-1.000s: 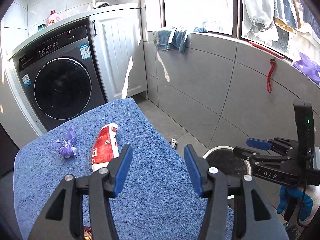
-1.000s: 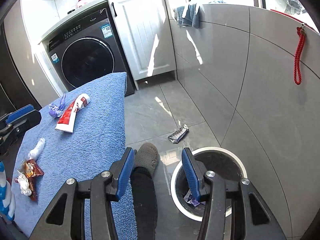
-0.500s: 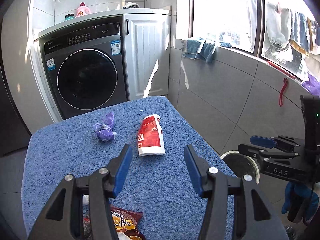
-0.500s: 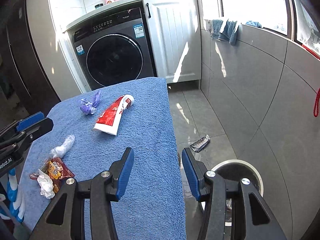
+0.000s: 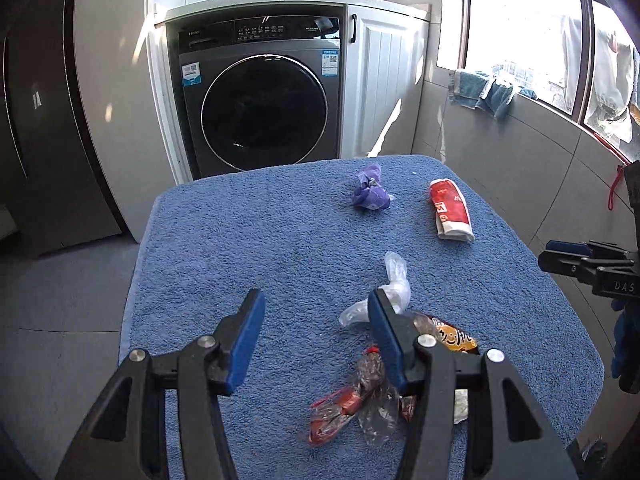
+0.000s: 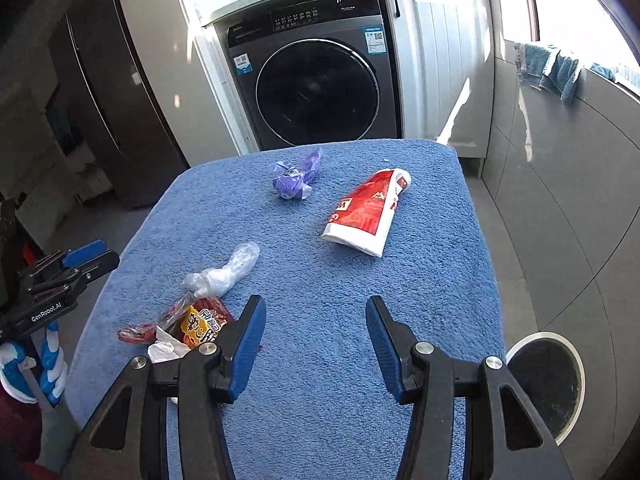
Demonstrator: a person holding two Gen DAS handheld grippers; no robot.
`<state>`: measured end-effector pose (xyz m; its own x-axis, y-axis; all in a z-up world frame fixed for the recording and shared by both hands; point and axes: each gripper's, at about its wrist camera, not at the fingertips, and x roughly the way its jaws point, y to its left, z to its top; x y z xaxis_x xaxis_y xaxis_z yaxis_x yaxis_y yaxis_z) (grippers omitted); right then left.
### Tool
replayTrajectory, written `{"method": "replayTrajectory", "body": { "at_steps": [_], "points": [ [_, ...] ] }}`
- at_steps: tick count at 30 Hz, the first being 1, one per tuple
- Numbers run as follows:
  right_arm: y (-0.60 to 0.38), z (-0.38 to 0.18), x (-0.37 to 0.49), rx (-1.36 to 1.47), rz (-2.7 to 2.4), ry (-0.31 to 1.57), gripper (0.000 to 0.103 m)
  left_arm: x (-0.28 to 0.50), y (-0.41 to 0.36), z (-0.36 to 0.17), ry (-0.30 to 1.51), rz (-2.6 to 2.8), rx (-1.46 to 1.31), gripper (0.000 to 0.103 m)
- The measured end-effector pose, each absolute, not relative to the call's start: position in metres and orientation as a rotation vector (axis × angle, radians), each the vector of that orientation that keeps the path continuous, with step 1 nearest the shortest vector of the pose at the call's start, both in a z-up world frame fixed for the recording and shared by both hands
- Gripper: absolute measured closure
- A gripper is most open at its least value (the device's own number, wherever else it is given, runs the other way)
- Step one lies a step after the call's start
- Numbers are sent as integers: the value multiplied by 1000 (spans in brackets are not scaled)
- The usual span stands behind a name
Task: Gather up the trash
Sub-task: 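Move both open tools back over the remaining trash on the towel, then grasp the clear bag with red scraps with the left tool while the right tool grasps white tissue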
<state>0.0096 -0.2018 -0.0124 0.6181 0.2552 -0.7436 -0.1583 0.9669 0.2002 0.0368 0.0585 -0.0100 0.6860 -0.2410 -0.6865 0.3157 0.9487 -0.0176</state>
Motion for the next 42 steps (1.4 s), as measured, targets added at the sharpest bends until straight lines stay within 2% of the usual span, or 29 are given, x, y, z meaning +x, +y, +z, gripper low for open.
{"method": "replayTrajectory", "body": {
  "at_steps": [8,16,20,24,26,31,42],
  "points": [
    [-133,-37,-2,66,476,960,53,22,71,-60,885,-432,118,51],
    [-96,-63,-7,-16,579,1044,53,21,66,-88,956,-473,129,53],
    [-93,-74,-4,-23,599,1072,53,19,65,-94,980,-485,123,71],
    [-89,-76,-4,-27,625,1069,73,16,60,-93,976,-493,124,90],
    [-88,-76,-5,-33,644,1066,80,18,56,-92,977,-494,118,95],
    [-97,-71,-11,-23,668,1035,86,15,58,-88,967,-488,84,100],
    [-149,-55,-18,75,629,946,86,6,68,-57,917,-427,37,102]
  ]
}}
